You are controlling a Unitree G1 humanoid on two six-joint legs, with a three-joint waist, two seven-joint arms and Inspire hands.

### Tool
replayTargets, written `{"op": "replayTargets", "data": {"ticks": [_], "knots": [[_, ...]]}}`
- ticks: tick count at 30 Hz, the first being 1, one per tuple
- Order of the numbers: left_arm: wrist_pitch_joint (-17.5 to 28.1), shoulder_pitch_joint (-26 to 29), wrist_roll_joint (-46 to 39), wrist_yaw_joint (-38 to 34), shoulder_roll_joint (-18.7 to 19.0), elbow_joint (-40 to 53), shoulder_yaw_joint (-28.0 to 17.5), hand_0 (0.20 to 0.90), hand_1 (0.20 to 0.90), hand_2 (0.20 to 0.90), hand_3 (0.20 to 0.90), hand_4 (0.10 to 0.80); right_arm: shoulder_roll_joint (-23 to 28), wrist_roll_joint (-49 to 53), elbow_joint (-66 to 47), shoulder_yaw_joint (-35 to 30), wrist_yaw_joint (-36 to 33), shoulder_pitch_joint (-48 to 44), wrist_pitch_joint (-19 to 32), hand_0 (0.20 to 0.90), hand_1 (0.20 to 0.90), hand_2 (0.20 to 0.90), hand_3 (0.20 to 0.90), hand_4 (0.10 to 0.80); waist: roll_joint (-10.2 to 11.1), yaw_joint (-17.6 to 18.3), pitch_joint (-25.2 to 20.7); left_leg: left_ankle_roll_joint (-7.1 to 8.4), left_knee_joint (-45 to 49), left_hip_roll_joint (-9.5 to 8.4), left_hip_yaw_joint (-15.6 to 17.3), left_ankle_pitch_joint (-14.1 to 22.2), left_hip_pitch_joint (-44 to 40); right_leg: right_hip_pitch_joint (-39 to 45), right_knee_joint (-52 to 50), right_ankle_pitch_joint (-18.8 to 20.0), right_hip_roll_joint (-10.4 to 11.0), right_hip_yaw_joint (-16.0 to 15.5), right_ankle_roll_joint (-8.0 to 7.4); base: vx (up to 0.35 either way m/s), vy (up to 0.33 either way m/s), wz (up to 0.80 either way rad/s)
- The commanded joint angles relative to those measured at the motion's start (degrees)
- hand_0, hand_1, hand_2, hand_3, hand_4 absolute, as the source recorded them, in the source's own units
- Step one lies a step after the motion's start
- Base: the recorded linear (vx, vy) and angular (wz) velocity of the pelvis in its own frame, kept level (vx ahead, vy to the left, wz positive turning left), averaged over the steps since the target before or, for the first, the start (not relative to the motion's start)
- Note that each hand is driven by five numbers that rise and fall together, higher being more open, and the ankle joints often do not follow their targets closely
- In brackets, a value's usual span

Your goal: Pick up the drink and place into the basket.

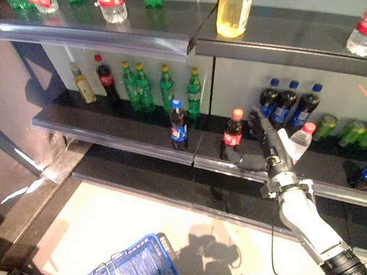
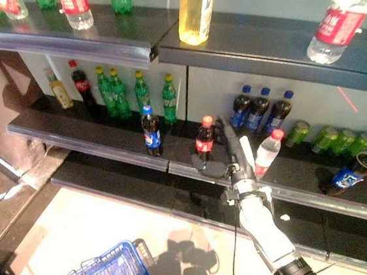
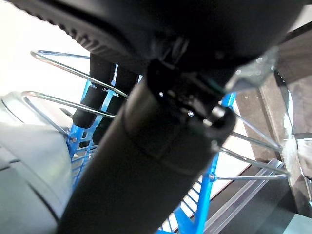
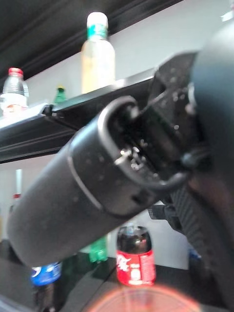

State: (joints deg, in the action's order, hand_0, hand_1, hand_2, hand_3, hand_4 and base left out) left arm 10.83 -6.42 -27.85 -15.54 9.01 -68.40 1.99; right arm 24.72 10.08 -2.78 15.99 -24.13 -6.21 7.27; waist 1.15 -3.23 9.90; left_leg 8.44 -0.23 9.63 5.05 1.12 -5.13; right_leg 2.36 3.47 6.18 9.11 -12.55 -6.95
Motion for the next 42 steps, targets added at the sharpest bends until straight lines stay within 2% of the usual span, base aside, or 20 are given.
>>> {"op": "replayTargets", "data": {"ticks": [1, 8, 12, 19, 32, 42], "knots": [[3.43, 0.31, 1.44, -0.90, 0.43, 2.12, 3.99, 0.300, 0.300, 0.300, 0.200, 0.100, -1.05, -4.00, -5.20, -2.20, -5.45, -9.53, 7.90, 0.900, 0.900, 0.900, 0.900, 0.800, -0.08, -0.63, 1.29, -1.98, 9.75, 1.79, -2.92, -1.76, 8.67, -2.66, -12.43, -7.16, 4.31, 2.10, 1.06, -0.063, 0.045, 0.09], [4.13, 3.04, -1.42, -1.38, 0.61, 4.75, 6.75, 0.300, 0.300, 0.300, 0.200, 0.100, -1.82, -10.49, -2.98, -0.05, -16.75, -16.91, 6.85, 0.900, 0.900, 0.900, 0.900, 0.800, -1.11, -1.10, 7.20, -1.73, 15.93, 1.40, -3.75, -1.06, 14.34, -7.30, -18.54, -9.03, 4.76, 2.24, 2.34, -0.079, 0.022, 0.05], [5.19, 3.64, -2.63, -1.57, -0.02, 5.80, 7.86, 0.300, 0.300, 0.300, 0.200, 0.100, -3.52, -13.88, -2.01, -0.39, -23.11, -19.78, 6.43, 0.900, 0.900, 0.900, 0.900, 0.800, -2.05, -1.08, 10.09, -1.82, 18.77, 0.52, -4.67, -0.50, 17.16, -9.95, -21.60, -9.63, 5.16, 3.03, 2.93, -0.077, 0.042, 0.06], [6.12, 3.90, -4.31, 0.09, -0.60, 6.91, 9.29, 0.300, 0.300, 0.300, 0.200, 0.100, -3.46, -21.25, -1.28, -0.73, -30.97, -22.81, 2.83, 0.900, 0.900, 0.900, 0.900, 0.800, -4.09, -0.58, 13.30, -1.80, 21.34, -0.56, -5.10, -2.08, 20.29, -12.57, -23.67, -9.90, 5.50, 4.36, 3.29, -0.028, 0.053, -0.03], [6.32, 6.16, -6.37, 0.44, -1.23, 12.12, 12.84, 0.300, 0.300, 0.300, 0.200, 0.100, -3.58, -16.23, 2.11, -1.21, -31.30, -28.14, 1.87, 0.900, 0.900, 0.900, 0.900, 0.800, -6.53, 0.15, 19.83, -2.02, 24.87, -1.91, -5.75, -5.20, 26.12, -17.40, -25.33, -9.08, 5.00, 6.50, 3.93, -0.023, 0.020, -0.04], [5.92, 8.45, -8.55, 0.04, -0.05, 15.11, 14.65, 0.300, 0.300, 0.300, 0.200, 0.100, -1.63, -9.59, 5.79, -2.44, -30.28, -38.37, 0.24, 0.900, 0.900, 0.900, 0.900, 0.800, -7.38, -0.98, 19.90, -2.92, 24.18, -2.95, -6.10, -6.33, 33.61, -25.61, -24.78, -7.41, 3.86, 7.18, 4.15, -0.035, -0.005, -0.01]]}}
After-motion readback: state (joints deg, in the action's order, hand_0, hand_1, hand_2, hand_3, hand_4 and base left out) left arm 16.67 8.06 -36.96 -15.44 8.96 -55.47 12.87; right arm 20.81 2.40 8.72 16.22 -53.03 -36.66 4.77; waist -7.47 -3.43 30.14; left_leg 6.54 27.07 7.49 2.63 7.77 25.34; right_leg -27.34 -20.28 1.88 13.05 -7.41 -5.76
